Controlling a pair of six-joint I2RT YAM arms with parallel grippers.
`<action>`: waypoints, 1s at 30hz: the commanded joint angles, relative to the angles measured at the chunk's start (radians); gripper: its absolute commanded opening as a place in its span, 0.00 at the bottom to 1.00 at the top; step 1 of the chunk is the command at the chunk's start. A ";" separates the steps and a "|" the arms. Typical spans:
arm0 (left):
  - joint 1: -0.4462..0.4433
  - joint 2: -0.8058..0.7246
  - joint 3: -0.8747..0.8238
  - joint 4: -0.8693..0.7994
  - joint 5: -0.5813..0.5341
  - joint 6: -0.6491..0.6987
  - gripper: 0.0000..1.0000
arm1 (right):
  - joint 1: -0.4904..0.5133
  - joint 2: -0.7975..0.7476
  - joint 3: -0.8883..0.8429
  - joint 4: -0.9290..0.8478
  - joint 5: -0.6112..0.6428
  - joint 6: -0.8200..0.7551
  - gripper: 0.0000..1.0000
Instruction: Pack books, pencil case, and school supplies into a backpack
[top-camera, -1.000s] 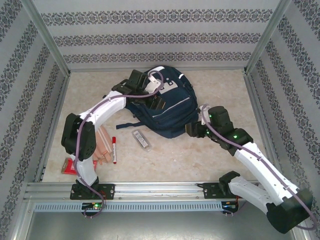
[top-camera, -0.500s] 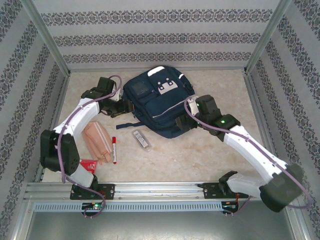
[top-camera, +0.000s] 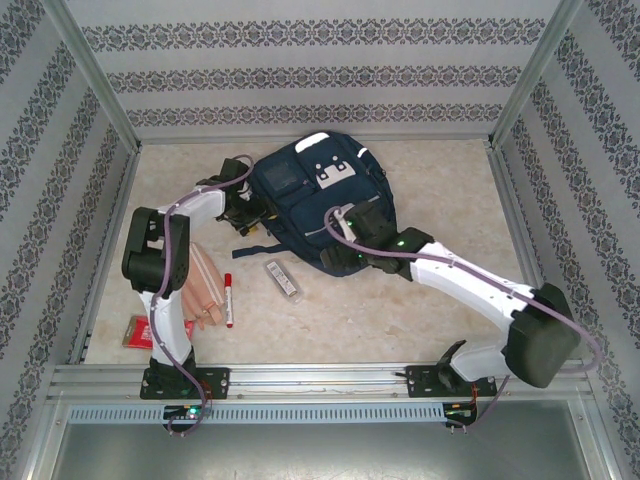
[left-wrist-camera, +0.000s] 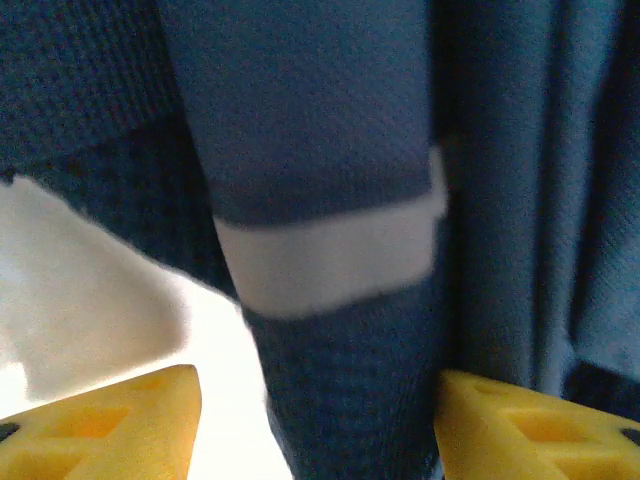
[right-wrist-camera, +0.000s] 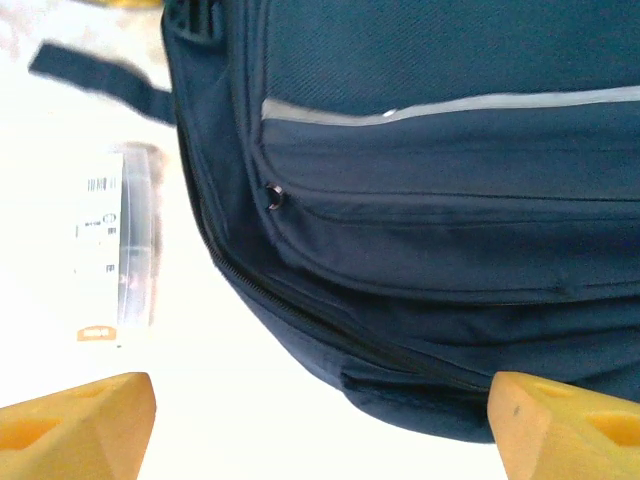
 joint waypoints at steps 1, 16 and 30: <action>-0.017 0.020 0.035 0.058 -0.084 -0.013 0.50 | 0.049 0.079 0.003 0.030 0.032 -0.123 0.87; -0.098 -0.147 -0.025 -0.006 -0.018 -0.012 0.00 | -0.049 0.330 0.117 0.047 0.427 -0.189 0.69; -0.233 -0.137 -0.176 0.196 0.082 -0.395 0.00 | -0.214 0.115 -0.091 0.253 -0.058 0.010 0.73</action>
